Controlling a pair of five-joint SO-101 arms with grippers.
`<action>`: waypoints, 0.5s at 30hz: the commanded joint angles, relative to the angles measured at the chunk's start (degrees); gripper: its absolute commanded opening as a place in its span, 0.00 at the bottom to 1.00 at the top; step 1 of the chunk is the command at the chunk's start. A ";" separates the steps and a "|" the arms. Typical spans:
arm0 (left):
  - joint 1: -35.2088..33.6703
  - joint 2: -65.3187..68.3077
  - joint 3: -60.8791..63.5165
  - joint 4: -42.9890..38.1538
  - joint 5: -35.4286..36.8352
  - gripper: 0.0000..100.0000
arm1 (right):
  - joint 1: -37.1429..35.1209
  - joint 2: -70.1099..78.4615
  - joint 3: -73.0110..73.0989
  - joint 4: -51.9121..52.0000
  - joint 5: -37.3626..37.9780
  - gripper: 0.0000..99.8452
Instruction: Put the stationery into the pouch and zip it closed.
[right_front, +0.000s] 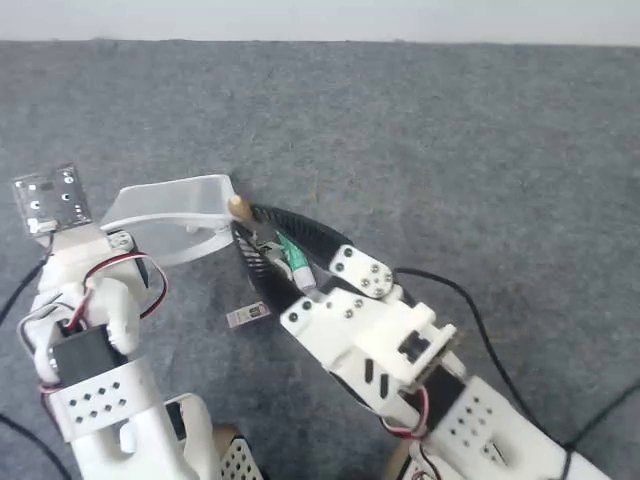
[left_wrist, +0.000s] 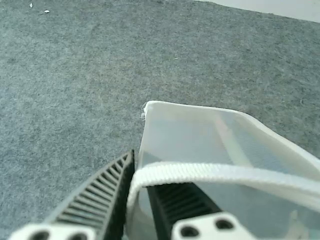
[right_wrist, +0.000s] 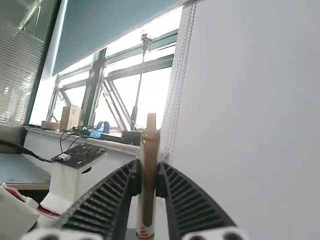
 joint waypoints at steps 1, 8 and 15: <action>0.26 -0.18 -0.22 -1.76 0.62 0.01 | -0.48 6.11 -5.89 -9.80 0.97 0.01; 0.35 -0.18 -0.22 -1.85 0.62 0.01 | -1.98 15.96 -11.52 -15.43 0.62 0.01; 1.93 -0.18 -0.22 -1.67 0.62 0.01 | -6.81 25.45 -14.51 -20.97 0.97 0.01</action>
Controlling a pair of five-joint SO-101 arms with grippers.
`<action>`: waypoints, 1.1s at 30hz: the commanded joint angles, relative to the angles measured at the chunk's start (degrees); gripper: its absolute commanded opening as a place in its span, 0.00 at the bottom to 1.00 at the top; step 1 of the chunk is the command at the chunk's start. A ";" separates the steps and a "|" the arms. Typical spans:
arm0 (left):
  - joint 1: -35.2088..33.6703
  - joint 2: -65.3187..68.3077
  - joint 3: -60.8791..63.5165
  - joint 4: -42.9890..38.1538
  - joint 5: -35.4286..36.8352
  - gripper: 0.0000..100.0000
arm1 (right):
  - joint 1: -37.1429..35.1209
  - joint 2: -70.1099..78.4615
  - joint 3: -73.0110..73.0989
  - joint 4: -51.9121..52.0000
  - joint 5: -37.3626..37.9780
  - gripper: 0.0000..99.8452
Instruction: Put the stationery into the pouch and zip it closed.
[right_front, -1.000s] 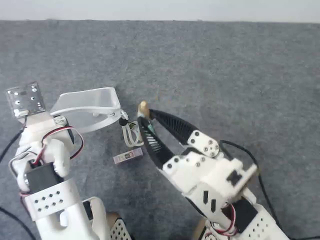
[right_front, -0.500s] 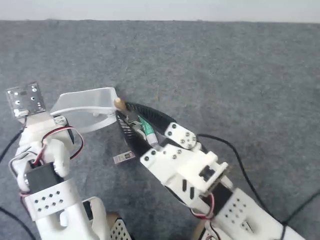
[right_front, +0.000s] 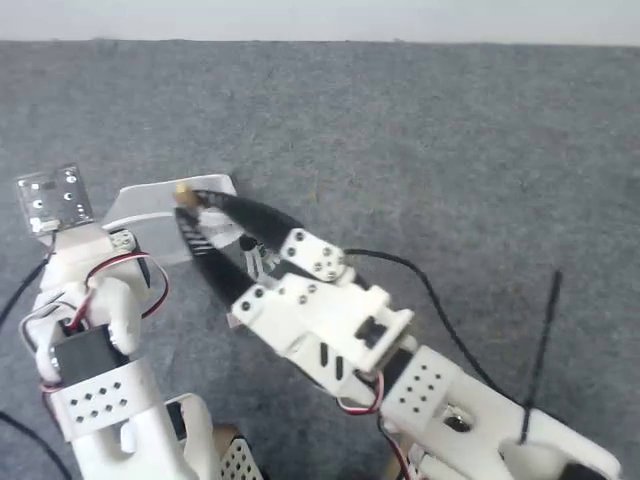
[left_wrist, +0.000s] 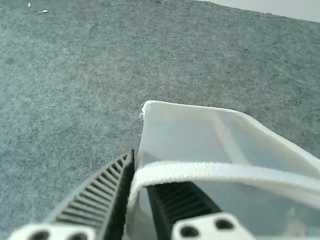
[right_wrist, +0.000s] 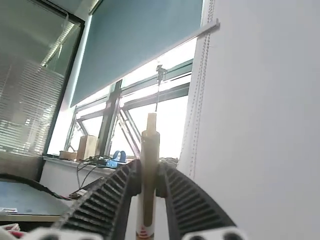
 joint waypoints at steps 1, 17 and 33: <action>0.88 -0.18 -0.22 -1.58 0.62 0.01 | -1.63 4.00 -4.04 -3.74 0.97 0.01; 0.88 -0.18 -0.22 -1.76 0.62 0.01 | 3.30 29.41 -5.80 -20.09 1.05 0.01; 0.79 -0.18 -0.22 -1.58 0.62 0.01 | 3.38 31.78 -4.75 -15.60 0.70 0.02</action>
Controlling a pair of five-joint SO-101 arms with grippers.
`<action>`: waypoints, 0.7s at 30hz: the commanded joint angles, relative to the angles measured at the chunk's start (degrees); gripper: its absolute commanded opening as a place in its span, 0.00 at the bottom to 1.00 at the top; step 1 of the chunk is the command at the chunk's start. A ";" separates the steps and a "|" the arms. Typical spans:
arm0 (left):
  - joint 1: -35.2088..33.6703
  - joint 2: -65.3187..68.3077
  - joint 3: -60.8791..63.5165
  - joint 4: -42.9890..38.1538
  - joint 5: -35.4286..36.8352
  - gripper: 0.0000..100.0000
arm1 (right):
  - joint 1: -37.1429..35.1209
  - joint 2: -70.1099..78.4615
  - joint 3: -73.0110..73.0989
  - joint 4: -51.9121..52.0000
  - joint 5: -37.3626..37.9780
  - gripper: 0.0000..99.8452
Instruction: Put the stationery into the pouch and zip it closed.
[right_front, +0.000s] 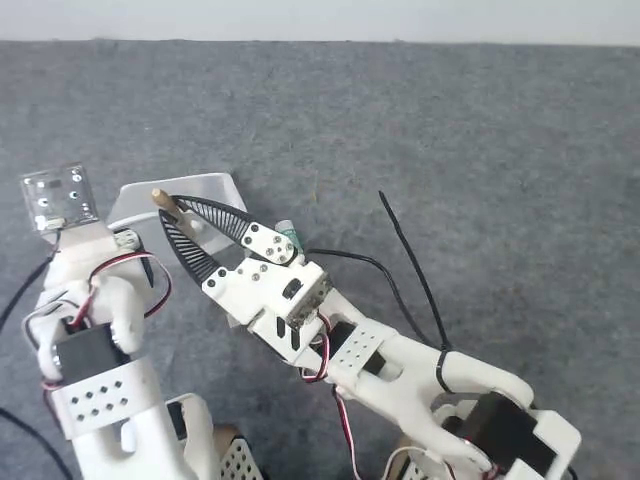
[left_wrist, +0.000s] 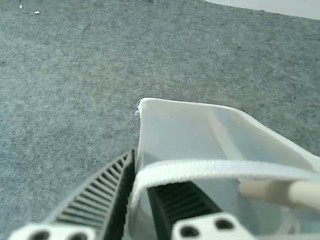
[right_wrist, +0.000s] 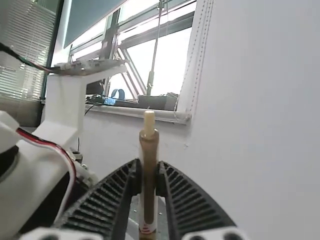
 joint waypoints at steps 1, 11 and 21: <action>0.26 -0.18 -0.22 -1.58 0.62 0.01 | 0.66 -0.31 -0.97 0.40 0.70 0.05; 0.26 -0.18 -0.22 -1.58 0.62 0.01 | 0.66 -0.31 0.44 0.75 0.79 0.13; 0.35 -0.18 -0.13 -1.58 0.62 0.01 | 0.57 -3.38 1.93 0.92 0.79 0.13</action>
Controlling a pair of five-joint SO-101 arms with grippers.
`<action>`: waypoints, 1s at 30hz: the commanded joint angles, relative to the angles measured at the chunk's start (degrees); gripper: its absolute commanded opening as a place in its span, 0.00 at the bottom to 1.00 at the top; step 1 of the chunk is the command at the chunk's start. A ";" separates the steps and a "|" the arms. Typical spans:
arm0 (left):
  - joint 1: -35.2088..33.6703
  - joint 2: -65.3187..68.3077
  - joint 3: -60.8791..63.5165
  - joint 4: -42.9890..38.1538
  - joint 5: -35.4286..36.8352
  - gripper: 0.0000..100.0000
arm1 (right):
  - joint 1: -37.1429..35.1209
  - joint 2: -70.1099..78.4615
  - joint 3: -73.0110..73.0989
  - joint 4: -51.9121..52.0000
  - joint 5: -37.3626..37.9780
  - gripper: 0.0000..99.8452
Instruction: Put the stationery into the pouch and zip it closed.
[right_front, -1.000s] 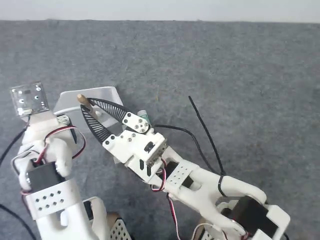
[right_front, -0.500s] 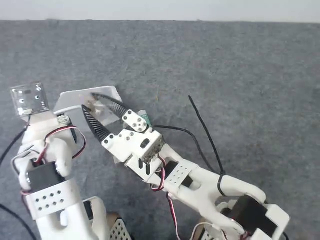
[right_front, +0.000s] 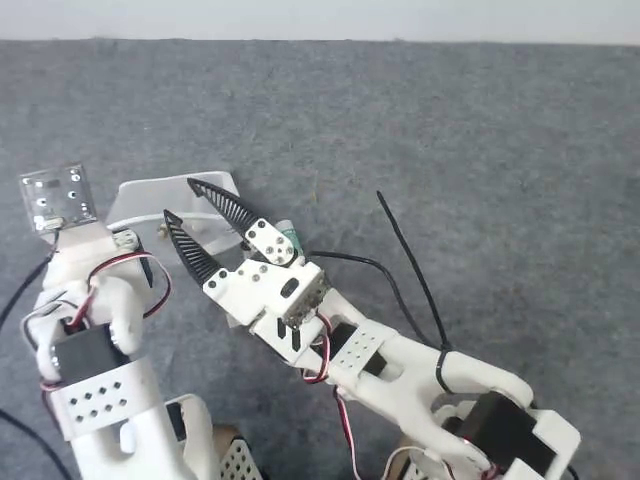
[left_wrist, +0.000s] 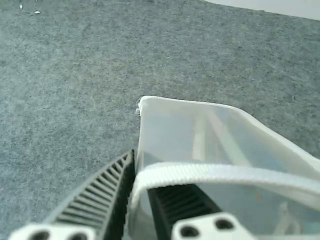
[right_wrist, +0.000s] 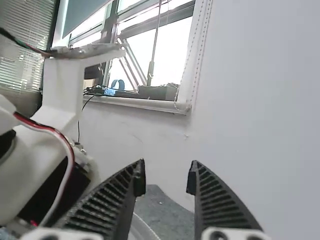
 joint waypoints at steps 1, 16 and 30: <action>0.35 -0.18 -0.13 -1.58 0.62 0.01 | 0.57 -5.23 1.85 1.19 0.79 0.13; 0.35 -0.18 -0.13 -1.58 0.62 0.01 | 4.53 -30.55 -13.45 68.26 -11.87 0.12; -1.85 -0.18 -0.48 -1.85 0.79 0.01 | 11.38 -30.73 -17.49 92.97 -11.96 0.12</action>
